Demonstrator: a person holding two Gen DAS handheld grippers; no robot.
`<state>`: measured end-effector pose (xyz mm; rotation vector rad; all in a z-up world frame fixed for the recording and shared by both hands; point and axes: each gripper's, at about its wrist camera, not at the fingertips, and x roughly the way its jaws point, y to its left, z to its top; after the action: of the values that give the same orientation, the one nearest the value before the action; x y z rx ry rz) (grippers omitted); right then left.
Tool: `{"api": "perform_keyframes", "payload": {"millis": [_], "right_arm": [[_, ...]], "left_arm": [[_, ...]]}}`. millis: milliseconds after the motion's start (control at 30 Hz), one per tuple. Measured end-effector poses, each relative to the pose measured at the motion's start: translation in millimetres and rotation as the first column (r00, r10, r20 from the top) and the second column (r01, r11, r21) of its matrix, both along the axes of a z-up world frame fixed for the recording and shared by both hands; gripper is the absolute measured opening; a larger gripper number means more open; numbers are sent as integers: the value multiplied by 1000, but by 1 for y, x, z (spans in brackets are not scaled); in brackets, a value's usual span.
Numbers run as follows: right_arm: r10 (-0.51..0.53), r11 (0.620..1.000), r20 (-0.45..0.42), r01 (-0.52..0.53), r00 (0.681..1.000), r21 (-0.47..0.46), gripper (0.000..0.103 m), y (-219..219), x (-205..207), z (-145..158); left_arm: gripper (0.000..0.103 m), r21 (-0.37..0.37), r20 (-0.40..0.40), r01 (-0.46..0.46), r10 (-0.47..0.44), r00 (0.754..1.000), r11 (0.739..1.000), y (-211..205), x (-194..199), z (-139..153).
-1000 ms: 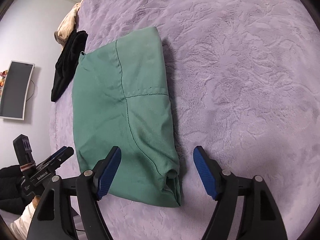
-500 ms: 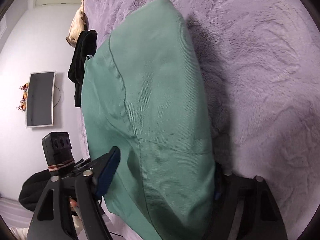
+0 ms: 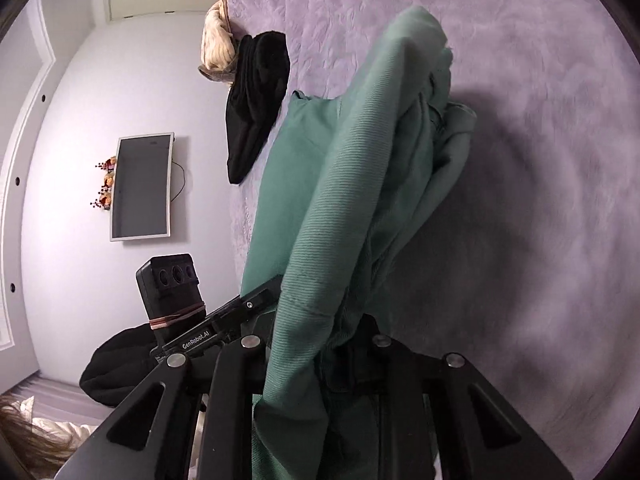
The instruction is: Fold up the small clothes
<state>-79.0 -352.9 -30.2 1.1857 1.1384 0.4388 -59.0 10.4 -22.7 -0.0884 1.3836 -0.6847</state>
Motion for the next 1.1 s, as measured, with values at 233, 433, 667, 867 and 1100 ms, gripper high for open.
{"api": "perform_keyframes", "payload": {"millis": [233, 433, 667, 867, 1100], "right_arm": [[-7, 870, -280, -132, 960, -475, 51, 63, -43, -33], [-235, 764, -279, -1, 931, -645, 69, 63, -76, 11], [-288, 734, -237, 54, 928, -677, 81, 84, -94, 42], [-289, 677, -243, 19, 926, -736, 85, 93, -93, 56], [-297, 628, -239, 0, 924, -778, 85, 104, -97, 65]], "left_arm": [[49, 236, 36, -3, -6, 999, 972, 66, -53, -25], [58, 292, 109, -51, 20, 994, 955, 83, -71, -14], [103, 353, 151, -13, -43, 988, 936, 61, -69, 2], [103, 372, 184, 26, -101, 978, 928, 51, -79, 11], [103, 370, 167, 11, -78, 983, 929, 49, -87, 18]]}}
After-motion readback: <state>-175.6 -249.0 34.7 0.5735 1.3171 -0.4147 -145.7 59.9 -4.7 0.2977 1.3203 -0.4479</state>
